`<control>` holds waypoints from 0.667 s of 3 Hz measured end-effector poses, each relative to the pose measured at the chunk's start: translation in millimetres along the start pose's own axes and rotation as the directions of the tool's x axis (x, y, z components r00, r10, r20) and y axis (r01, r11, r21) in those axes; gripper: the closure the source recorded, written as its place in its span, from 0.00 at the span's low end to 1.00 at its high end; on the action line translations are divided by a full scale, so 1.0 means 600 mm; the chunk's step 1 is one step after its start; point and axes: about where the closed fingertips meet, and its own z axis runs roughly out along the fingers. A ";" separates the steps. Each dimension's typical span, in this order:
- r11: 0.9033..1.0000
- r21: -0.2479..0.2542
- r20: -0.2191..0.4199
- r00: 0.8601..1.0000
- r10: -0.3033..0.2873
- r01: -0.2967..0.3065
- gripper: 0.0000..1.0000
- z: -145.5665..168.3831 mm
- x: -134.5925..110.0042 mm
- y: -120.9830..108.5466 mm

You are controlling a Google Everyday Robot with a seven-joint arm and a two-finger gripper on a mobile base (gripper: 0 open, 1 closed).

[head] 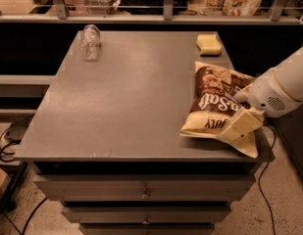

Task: Pick brown chip bag

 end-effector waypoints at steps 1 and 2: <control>1.000 0.003 0.027 1.000 0.015 -0.015 0.56 -0.012 -0.001 -0.003; 0.998 0.046 0.057 0.997 -0.042 0.039 0.79 -0.054 -0.033 -0.001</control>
Offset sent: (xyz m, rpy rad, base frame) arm 0.0054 0.0040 0.0782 0.0280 -0.1685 0.0459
